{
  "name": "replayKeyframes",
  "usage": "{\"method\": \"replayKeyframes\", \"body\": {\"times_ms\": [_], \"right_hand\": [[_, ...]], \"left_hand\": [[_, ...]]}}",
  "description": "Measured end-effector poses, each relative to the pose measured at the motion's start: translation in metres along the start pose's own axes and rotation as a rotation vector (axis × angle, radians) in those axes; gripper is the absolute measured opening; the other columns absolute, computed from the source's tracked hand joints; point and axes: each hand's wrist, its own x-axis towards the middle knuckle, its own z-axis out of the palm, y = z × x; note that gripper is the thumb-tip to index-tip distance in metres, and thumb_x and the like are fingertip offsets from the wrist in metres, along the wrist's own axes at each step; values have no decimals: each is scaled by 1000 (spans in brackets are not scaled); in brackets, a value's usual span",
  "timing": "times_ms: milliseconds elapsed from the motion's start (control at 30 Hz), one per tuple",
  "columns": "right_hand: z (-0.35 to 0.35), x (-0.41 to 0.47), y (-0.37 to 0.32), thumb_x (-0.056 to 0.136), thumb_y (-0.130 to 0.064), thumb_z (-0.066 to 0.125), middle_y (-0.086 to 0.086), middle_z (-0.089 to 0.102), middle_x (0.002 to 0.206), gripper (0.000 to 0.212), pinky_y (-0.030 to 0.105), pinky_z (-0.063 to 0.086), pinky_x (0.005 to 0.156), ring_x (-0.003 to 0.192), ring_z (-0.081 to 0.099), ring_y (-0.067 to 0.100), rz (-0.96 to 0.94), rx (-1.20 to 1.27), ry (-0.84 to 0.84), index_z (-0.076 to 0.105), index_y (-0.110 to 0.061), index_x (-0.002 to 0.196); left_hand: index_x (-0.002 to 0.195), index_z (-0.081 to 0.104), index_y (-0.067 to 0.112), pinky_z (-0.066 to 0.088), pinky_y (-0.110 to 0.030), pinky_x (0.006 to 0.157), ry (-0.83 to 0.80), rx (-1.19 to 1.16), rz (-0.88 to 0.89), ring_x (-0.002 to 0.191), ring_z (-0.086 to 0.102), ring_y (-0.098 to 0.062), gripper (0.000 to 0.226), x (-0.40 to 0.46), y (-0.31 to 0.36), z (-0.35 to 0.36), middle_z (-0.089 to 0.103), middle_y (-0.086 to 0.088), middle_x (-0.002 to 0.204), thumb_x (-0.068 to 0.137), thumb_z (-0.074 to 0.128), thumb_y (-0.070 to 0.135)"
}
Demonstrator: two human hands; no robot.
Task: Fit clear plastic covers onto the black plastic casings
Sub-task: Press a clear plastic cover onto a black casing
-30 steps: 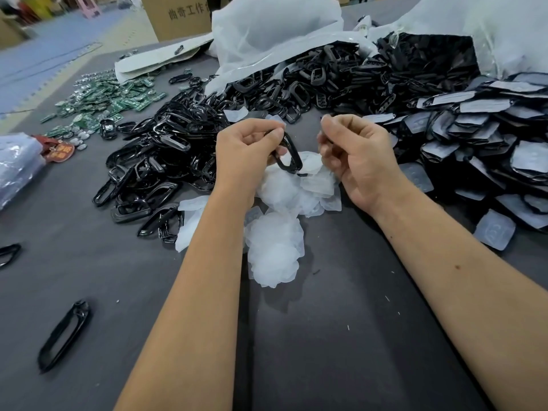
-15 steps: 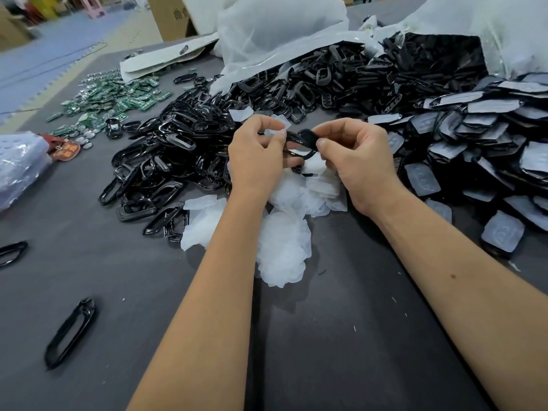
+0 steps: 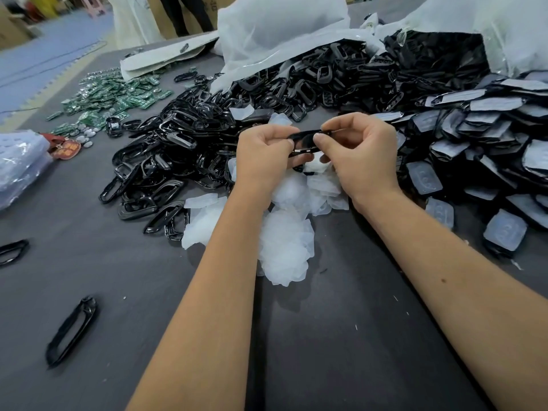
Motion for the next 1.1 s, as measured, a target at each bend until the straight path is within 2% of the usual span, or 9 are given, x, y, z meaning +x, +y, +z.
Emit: {"method": "replayKeyframes", "body": {"times_ms": [133,333,433,500,867,967,1100], "right_hand": [[2,0,1,81,-15,86,0,77,72,16,29,57,60,58,73,16,20,-37,32,70,-19,81],[2,3,5,79,-20,87,-2,75,73,14,33,60,67,66,73,13,19,-129,33,73,-19,80],[2,4,6,79,-20,86,-4,75,72,11,32,60,68,65,71,9,22,-147,14,75,-21,80],[2,5,7,79,-21,86,-5,76,71,9,31,60,69,65,71,8,22,-135,1,77,-22,79],[2,3,3,82,-21,84,-3,76,74,6,33,60,73,71,73,12,17,-98,-8,78,-19,82],[2,1,1,83,-20,83,-5,75,75,7,28,59,74,71,71,8,-19,-162,11,77,-17,83],[3,-2,-3,82,-22,84,-7,73,74,10,25,56,70,69,68,9,-85,-265,17,77,-16,83]], "left_hand": [[99,70,-13,65,-33,73,-27,-41,-25,96,72,-46,29,-2,2,1,66,-37,113,94,42,-21],[105,69,-16,65,-37,75,-37,-28,-26,96,72,-47,30,-2,-1,1,63,-39,118,94,42,-21],[104,70,-14,65,-38,76,-30,-9,-15,79,75,-33,29,-2,-3,1,63,-37,117,94,43,-20],[101,70,-13,65,-38,75,-22,-15,-3,74,75,-29,29,-1,-5,1,64,-37,115,94,43,-19],[96,71,-8,65,-38,76,-39,-50,15,75,76,-31,28,1,-8,0,70,-28,100,94,44,-17],[101,70,-12,65,-36,74,-56,-54,19,74,77,-29,26,1,-10,0,72,-22,91,93,46,-18],[107,69,-11,65,-41,77,-66,-11,45,78,78,-34,18,0,-12,-2,76,-22,86,92,59,-14]]}}
